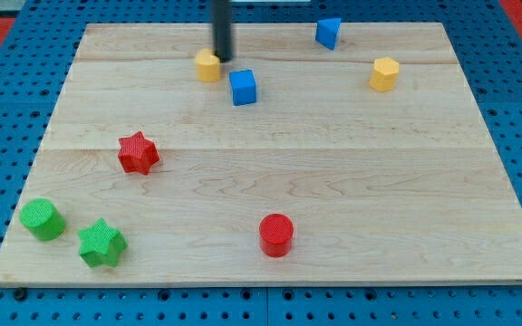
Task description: Move the yellow hexagon to the top of the blue cube
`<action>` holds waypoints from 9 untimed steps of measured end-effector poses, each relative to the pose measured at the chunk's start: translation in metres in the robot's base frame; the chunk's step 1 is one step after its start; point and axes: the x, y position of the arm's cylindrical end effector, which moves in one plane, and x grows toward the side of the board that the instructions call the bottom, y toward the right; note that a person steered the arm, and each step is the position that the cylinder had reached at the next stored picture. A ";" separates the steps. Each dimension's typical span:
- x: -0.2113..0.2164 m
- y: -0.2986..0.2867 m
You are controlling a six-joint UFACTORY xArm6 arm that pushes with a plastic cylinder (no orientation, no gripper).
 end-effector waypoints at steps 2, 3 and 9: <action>0.028 0.010; 0.065 -0.005; 0.134 0.265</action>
